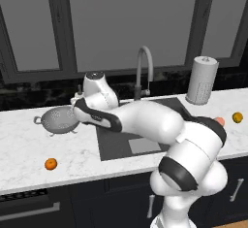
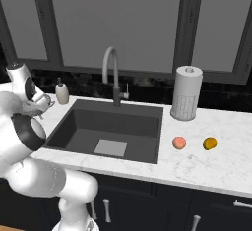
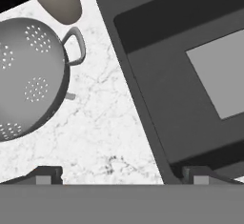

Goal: Put the colander in the sink, put the peach, mango, tangerine in the colander, and turn on the sink faucet and pour water over the colander.

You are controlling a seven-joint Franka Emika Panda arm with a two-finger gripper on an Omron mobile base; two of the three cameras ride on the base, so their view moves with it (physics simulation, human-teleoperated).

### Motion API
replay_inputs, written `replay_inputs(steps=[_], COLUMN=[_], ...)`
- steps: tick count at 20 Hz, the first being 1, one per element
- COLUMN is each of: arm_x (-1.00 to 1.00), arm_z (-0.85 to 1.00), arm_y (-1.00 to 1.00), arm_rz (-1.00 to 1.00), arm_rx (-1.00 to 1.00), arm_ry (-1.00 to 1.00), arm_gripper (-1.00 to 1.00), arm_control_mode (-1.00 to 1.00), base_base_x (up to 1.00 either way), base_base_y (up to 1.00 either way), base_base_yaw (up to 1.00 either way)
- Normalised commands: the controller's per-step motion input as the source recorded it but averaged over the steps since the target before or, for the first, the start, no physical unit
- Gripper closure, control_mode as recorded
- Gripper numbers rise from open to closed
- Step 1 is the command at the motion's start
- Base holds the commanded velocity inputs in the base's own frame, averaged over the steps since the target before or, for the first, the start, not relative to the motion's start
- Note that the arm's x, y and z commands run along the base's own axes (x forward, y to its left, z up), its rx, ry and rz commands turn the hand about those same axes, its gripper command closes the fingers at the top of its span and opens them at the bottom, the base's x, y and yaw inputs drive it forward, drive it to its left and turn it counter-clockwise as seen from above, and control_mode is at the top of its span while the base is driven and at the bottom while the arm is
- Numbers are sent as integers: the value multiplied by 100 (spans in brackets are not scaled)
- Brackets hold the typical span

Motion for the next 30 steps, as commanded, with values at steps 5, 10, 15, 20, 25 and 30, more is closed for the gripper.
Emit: replay_inputs(steps=[5, 10, 15, 20, 25, 30], arm_x=[46, 46, 49, 47, 49, 47], arm_z=[-28, -24, -23, -30, -31, -34], arm_y=[31, 39, 47, 36, 30, 18], arm_rz=[-4, -5, -7, -6, -6, -4], arm_rx=[0, 0, 0, 0, 0, 0], arm_ry=[0, 0, 2, 4, 5, 4], arm_gripper=[-100, -100, -100, -100, -100, -100], arm_control_mode=[-100, -100, -100, -100, -100, -100], base_base_x=[0, 0, 0, 0, 0, 0], base_base_y=[0, 0, 0, 0, 0, 0], base_base_yaw=[0, 0, 0, 0, 0, 0])
